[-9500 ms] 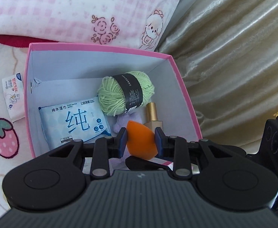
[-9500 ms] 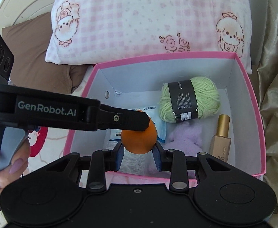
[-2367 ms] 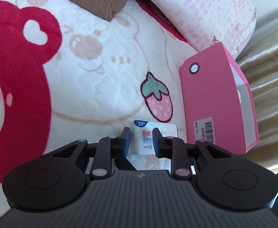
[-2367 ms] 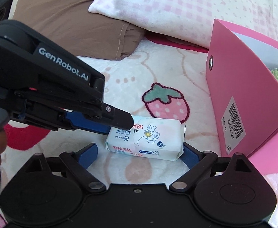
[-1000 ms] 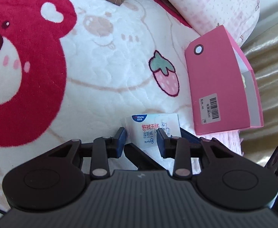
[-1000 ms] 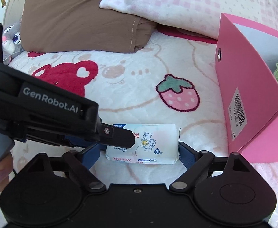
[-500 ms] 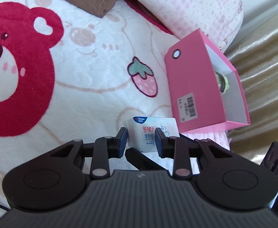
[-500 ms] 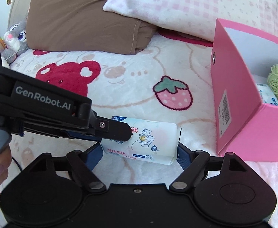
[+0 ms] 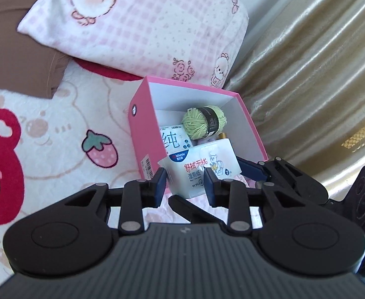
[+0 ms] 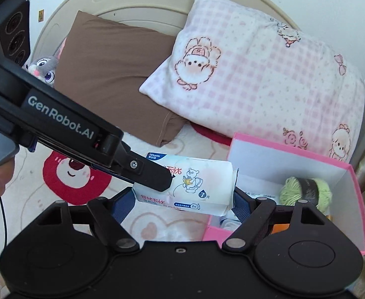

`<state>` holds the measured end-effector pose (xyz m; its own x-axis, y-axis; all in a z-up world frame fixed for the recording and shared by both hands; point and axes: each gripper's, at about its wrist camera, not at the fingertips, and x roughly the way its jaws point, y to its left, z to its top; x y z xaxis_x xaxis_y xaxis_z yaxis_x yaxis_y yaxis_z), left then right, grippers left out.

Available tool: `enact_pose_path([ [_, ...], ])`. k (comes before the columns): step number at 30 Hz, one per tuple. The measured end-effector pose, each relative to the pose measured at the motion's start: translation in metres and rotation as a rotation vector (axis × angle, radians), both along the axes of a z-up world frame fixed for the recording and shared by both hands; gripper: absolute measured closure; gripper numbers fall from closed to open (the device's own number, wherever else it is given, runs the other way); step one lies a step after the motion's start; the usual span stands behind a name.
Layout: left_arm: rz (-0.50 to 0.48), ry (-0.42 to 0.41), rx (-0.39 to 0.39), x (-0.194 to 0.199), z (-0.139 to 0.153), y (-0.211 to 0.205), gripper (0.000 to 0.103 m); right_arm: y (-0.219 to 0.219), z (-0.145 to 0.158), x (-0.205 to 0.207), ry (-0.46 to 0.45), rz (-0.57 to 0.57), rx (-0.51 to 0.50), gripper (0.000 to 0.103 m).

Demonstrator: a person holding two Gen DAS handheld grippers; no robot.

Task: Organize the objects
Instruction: 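Carry the wipes pack over the pink box and lower it inside, then open the left gripper to release the pack and lift it out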

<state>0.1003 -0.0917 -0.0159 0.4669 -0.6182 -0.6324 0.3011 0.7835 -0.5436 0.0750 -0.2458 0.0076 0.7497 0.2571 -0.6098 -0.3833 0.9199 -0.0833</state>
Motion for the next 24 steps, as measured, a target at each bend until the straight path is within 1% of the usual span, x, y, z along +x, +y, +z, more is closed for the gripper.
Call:
enact_pose_path([
  [4, -0.009, 0.035, 0.013, 0.031, 0.007, -0.035, 0.071, -0.026, 0.012, 0.026, 0.017, -0.021, -0.012, 0.018],
  [7, -0.013, 0.071, 0.051, 0.058, -0.001, -0.065, 0.070, -0.047, 0.012, 0.054, 0.070, -0.025, 0.002, 0.018],
  [9, -0.025, 0.095, 0.099, 0.076, -0.010, -0.084, 0.070, -0.060, 0.006, 0.072, 0.104, -0.020, 0.021, 0.018],
  [11, -0.038, 0.136, 0.141, 0.091, -0.025, -0.102, 0.071, -0.071, -0.003, 0.088, 0.148, -0.013, 0.035, 0.018],
  [14, -0.029, 0.187, 0.156, 0.106, -0.046, -0.116, 0.072, -0.080, -0.018, 0.108, 0.187, -0.005, 0.020, 0.019],
  [17, -0.018, 0.183, 0.193, 0.112, -0.057, -0.127, 0.072, -0.084, -0.035, 0.121, 0.217, -0.010, 0.015, 0.021],
  [19, -0.010, 0.180, 0.214, 0.115, -0.062, -0.131, 0.071, -0.089, -0.044, 0.130, 0.245, -0.019, 0.031, 0.023],
  [21, -0.016, 0.176, 0.225, 0.117, -0.064, -0.135, 0.072, -0.094, -0.051, 0.134, 0.272, -0.040, 0.044, 0.026],
  [24, -0.037, 0.187, 0.231, 0.123, -0.068, -0.141, 0.074, -0.105, -0.060, 0.141, 0.319, -0.059, 0.076, 0.027],
])
